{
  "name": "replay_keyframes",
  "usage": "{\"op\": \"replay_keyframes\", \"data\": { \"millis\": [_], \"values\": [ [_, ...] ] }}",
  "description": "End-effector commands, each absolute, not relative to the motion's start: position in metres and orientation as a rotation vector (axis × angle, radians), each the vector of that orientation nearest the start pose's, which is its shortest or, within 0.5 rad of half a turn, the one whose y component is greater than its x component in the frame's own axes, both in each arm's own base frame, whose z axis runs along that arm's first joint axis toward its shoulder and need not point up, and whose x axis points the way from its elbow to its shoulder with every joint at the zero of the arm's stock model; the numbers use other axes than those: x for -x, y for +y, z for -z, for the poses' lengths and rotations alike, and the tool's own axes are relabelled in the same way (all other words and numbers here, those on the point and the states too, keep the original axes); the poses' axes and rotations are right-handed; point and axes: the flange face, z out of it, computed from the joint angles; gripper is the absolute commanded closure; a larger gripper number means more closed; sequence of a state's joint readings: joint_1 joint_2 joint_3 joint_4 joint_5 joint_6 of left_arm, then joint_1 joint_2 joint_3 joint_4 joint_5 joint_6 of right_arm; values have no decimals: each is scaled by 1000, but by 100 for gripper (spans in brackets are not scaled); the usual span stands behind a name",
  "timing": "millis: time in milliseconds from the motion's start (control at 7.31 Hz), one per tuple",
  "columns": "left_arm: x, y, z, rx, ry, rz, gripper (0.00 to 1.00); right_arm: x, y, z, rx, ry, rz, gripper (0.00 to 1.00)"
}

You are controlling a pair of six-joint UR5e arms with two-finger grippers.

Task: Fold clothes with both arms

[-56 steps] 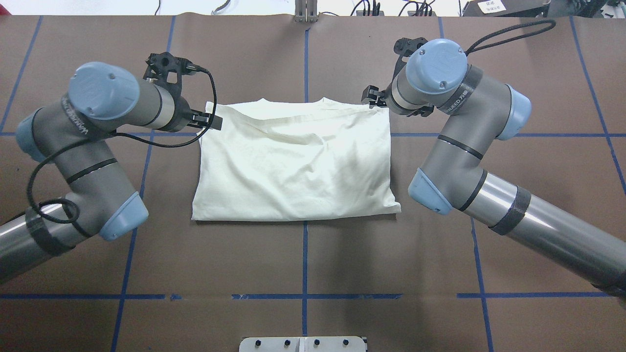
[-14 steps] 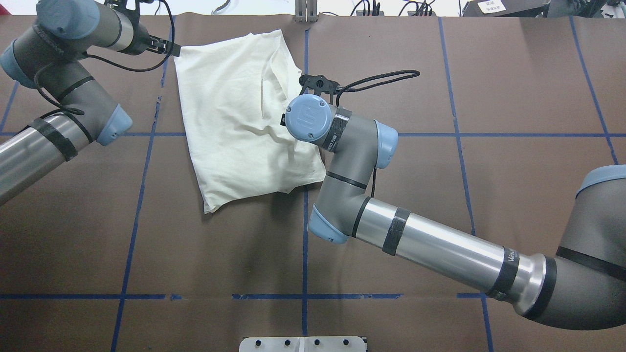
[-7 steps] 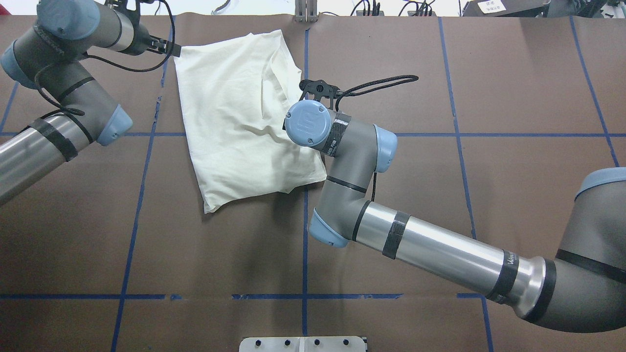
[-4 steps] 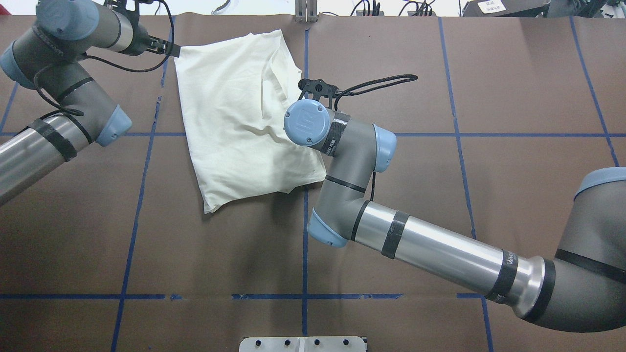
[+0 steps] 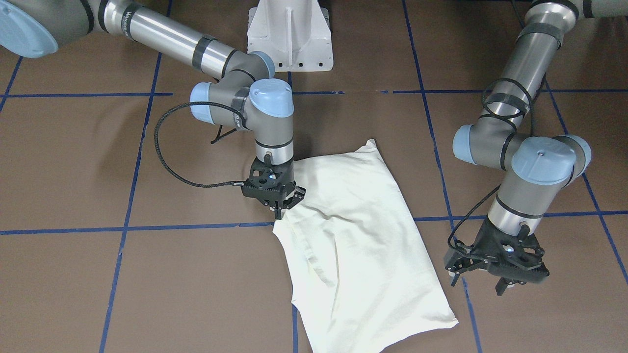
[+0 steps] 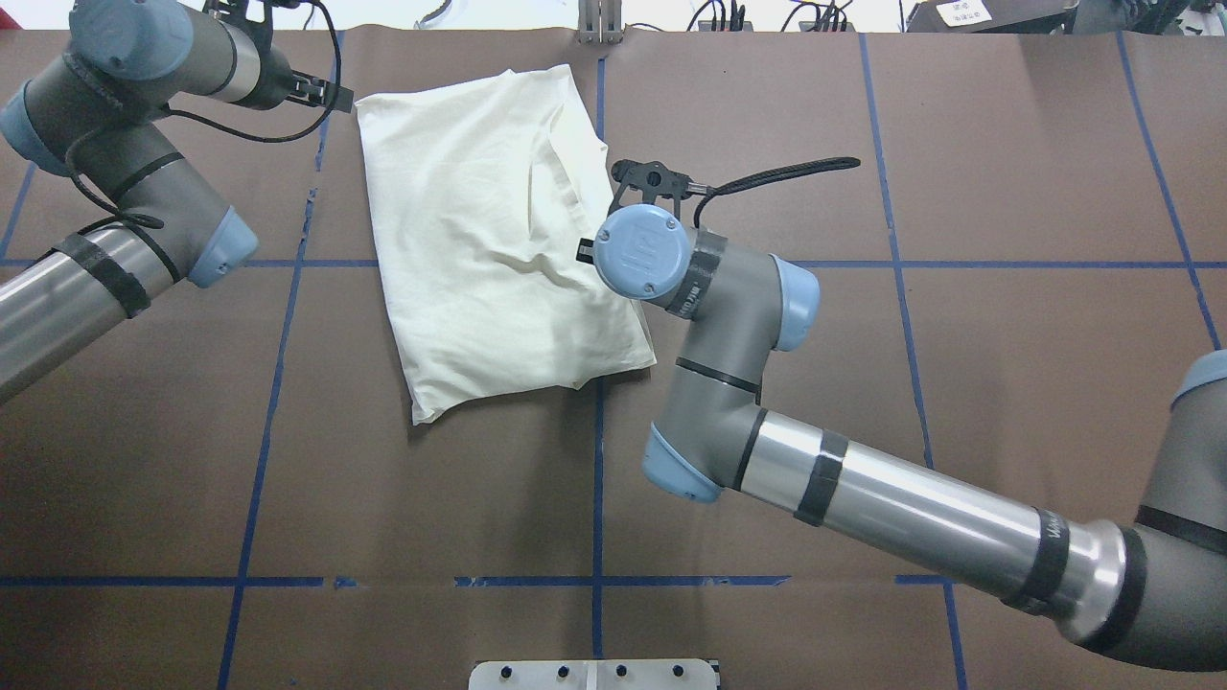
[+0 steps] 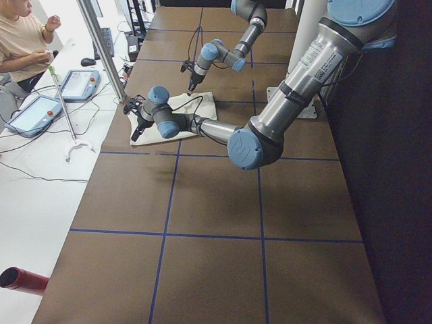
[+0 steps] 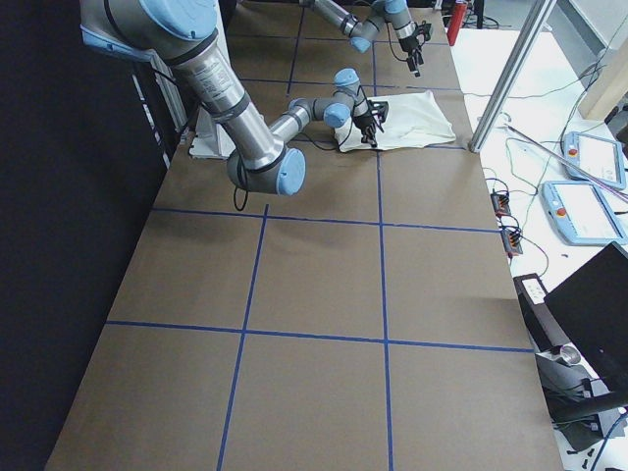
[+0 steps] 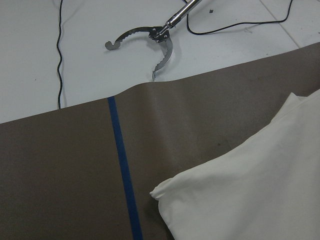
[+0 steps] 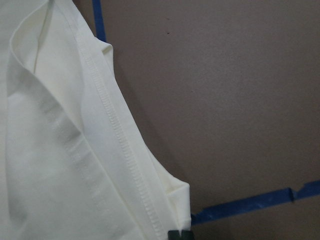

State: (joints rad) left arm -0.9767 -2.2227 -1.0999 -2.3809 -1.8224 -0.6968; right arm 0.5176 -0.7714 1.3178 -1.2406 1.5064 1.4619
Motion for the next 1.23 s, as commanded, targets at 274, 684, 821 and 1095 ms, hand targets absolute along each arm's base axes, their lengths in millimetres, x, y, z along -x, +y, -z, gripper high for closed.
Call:
{"op": "replay_keyframes", "data": {
  "millis": [274, 684, 821, 1095],
  "values": [
    [-351, -704, -394, -652, 784, -38, 0, 556, -411, -294, -363, -859, -359, 100],
    [-367, -687, -365, -660, 843, -27, 0, 542, -393, -288, -380, -890, -331, 0],
    [-378, -676, -350, -658, 870, -30, 0, 524, -407, -277, -361, -918, -312, 0],
    [-394, -612, -339, -622, 976, -2, 0, 496, -397, -268, -348, -971, -304, 0]
  ]
}}
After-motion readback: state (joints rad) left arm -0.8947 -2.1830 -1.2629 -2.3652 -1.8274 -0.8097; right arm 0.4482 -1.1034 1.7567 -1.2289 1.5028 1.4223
